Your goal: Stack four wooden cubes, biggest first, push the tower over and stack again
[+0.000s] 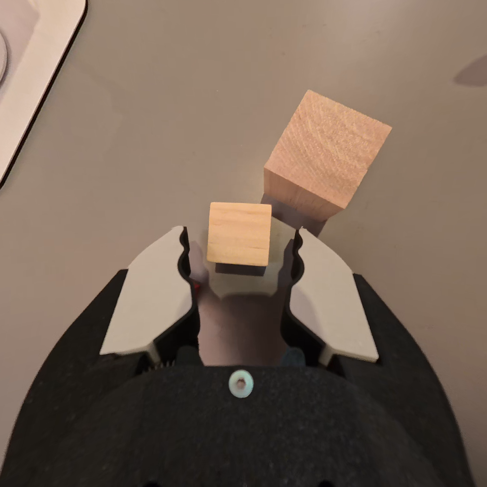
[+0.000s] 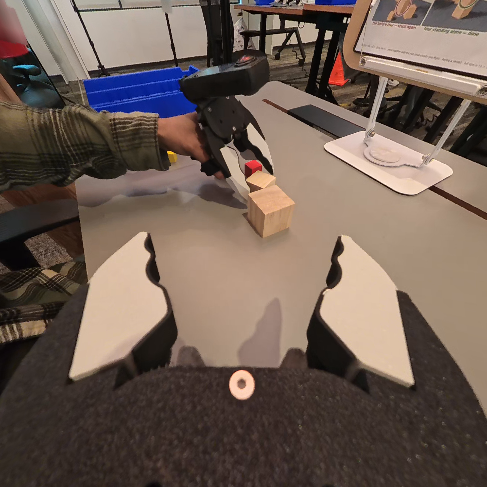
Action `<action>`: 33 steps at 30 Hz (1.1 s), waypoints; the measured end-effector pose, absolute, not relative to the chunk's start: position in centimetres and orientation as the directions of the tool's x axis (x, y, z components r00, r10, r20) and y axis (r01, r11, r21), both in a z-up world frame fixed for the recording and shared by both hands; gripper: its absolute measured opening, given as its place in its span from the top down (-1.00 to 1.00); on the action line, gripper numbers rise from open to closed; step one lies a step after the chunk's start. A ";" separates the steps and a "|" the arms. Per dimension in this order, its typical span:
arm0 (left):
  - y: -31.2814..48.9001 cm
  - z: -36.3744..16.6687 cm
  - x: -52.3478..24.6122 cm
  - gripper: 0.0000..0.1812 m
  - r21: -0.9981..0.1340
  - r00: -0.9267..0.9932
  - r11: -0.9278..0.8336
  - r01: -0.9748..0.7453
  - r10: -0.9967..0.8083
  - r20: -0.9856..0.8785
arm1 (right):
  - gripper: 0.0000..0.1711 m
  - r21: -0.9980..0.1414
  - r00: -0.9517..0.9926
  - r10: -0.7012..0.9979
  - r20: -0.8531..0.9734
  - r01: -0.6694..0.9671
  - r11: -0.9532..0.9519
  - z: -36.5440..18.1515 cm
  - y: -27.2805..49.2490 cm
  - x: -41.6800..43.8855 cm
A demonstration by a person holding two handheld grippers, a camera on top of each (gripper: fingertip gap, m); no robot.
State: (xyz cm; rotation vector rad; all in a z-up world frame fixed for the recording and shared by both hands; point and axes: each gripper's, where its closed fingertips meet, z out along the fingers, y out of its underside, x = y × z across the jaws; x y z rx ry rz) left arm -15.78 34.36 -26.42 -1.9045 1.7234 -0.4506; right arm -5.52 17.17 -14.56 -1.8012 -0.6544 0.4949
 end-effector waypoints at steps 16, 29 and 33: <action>34.3 -27.4 -15.9 0.49 -0.520 0.113 -0.048 -0.853 -0.989 -0.094 | -0.44 -0.952 0.766 0.643 -0.013 0.186 -0.241 -14.5 17.3 -5.1; 32.7 -20.2 -14.2 0.50 -0.545 -0.081 0.129 -0.828 -0.990 -0.112 | -0.41 -0.950 0.763 0.646 -0.012 0.193 -0.246 -14.6 17.1 -5.1; 30.2 -19.4 -12.6 0.49 -0.575 -0.204 0.197 -0.794 -0.978 -0.053 | -0.41 -0.951 0.762 0.647 -0.008 0.195 -0.241 -14.4 17.0 -5.1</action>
